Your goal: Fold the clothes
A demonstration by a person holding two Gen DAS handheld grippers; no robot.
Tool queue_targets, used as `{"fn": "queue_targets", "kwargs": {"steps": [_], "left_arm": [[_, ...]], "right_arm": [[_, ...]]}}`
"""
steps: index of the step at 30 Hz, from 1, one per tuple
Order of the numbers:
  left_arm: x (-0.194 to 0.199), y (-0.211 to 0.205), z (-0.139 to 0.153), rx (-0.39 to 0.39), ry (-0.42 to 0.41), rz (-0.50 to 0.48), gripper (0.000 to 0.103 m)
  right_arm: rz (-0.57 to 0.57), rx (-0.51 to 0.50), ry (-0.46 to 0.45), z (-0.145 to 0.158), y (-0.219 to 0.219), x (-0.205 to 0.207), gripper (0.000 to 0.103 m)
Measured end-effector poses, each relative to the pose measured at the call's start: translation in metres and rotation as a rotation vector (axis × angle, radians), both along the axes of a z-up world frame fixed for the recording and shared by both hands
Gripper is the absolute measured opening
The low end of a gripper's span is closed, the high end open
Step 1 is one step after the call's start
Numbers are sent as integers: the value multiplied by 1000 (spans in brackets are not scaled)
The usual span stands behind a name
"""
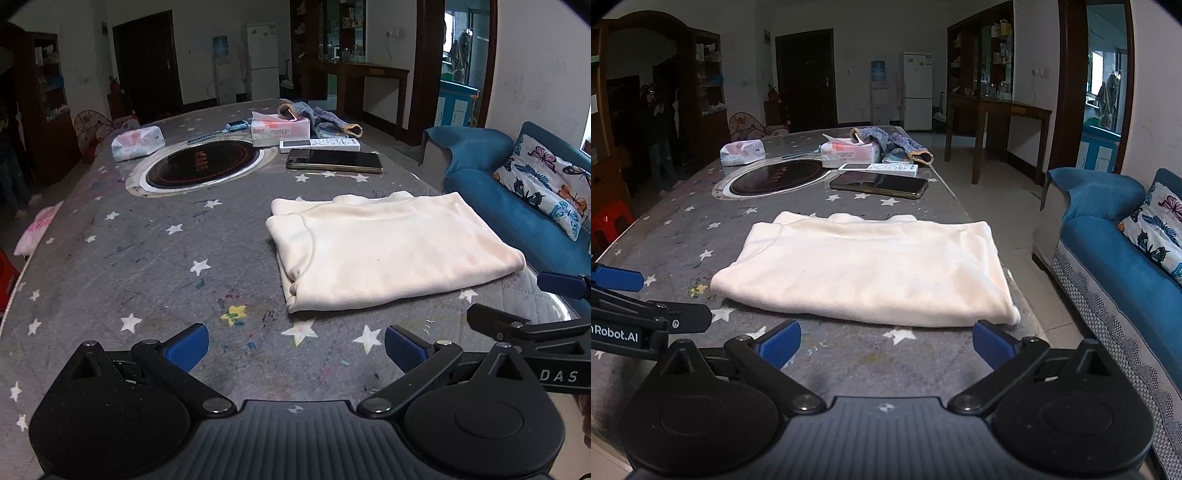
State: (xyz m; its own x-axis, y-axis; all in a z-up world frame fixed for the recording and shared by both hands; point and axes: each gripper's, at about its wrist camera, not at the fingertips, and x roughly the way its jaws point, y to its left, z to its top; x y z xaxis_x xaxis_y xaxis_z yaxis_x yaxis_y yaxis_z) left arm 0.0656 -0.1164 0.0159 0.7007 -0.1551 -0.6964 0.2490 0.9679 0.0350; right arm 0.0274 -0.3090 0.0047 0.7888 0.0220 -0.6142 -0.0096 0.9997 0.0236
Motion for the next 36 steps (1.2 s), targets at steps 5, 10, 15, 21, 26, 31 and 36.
{"fn": "queue_targets", "kwargs": {"steps": [5,10,15,21,26,31,36], "left_arm": [[-6,1,3,9,-19,4,103],[-9,1,4,5,-22,1,103],[-10,2,5,0,-21,12,103],[-12,2,4,14,-9,25,103],[-18,1,4,10,-9,20,103],[-24,1,9,0,-18,18,103],[-32,0,13,2,-27,23,103]], "right_arm": [[-5,11,4,-1,4,-4,101],[-10,11,0,1,6,-6,101],[-15,9,1,1,5,-8,101],[-15,9,0,1,7,-10,101],[-11,10,-3,1,9,-13,102],[-9,8,-12,3,10,-17,102],[-7,8,-23,6,11,-23,102]]}}
